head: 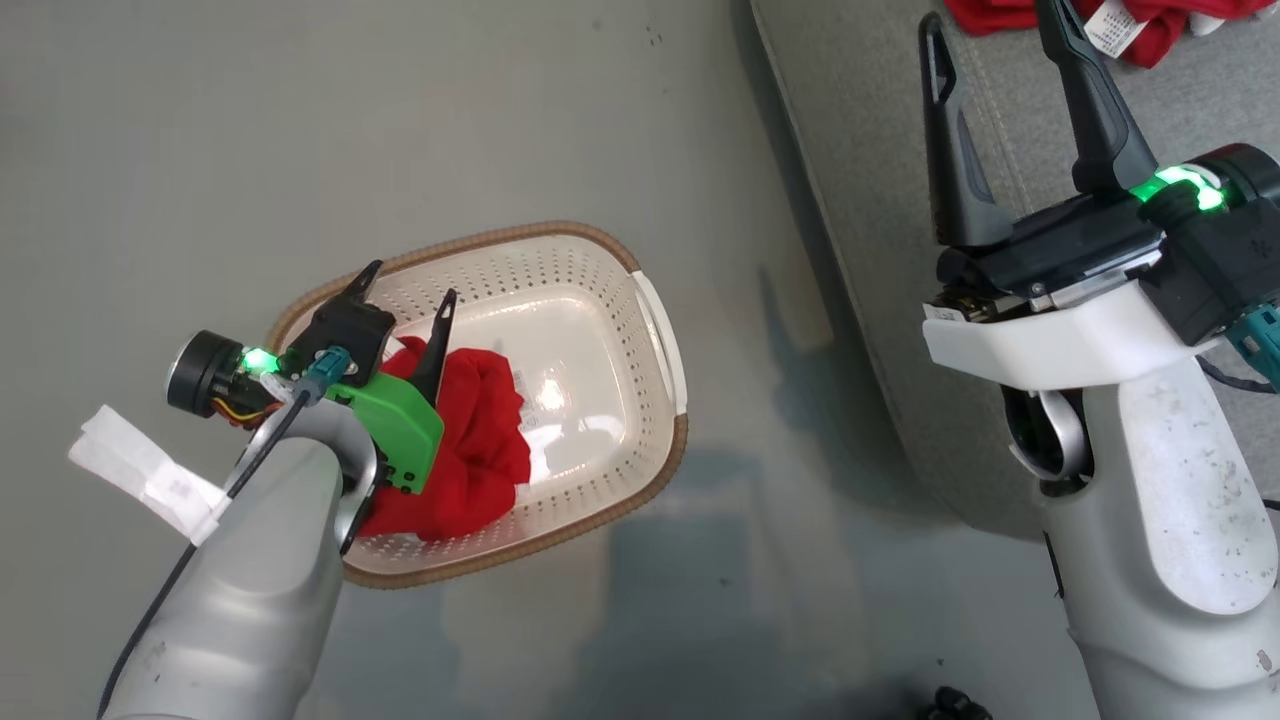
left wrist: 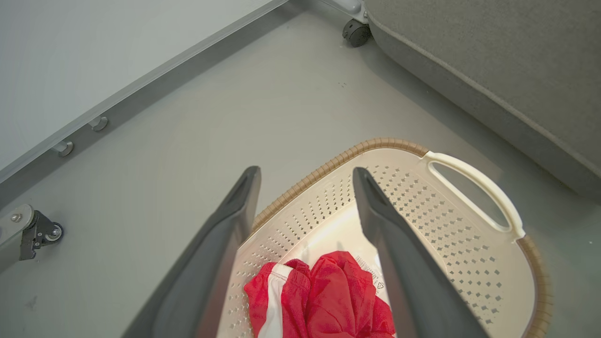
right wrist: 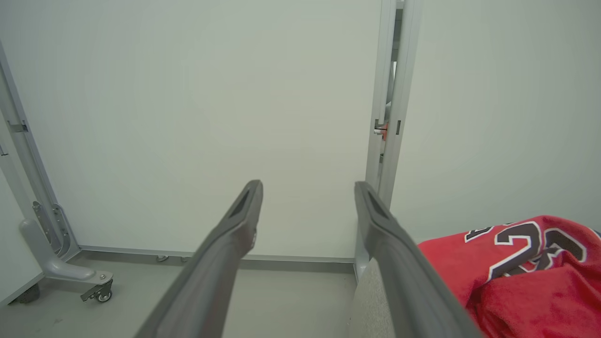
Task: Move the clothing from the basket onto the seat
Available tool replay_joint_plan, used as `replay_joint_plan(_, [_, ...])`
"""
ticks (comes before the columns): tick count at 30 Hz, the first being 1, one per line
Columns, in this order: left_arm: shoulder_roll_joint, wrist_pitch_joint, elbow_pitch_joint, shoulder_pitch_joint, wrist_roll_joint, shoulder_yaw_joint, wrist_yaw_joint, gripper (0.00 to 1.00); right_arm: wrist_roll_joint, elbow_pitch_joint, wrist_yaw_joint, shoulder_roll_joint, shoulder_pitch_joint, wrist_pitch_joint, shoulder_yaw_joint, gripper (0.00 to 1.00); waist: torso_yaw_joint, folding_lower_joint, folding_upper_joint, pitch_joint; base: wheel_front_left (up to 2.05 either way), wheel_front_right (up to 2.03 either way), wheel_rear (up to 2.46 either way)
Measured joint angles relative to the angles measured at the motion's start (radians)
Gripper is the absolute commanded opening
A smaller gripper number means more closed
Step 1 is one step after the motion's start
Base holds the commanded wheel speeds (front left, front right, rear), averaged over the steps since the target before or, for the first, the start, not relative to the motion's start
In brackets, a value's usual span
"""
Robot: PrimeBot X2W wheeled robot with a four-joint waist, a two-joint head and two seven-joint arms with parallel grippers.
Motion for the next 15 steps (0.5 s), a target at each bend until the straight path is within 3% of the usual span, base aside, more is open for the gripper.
replay_joint_plan(15, [0.011,0.029,0.355,-0.179,0.035,-0.094,0.002,1.00,0.011,-0.043,0.000,0.001,-0.083,0.000,0.020,1.00,-0.060,0.0000,0.0000,0.250,0.00,0.00,0.00])
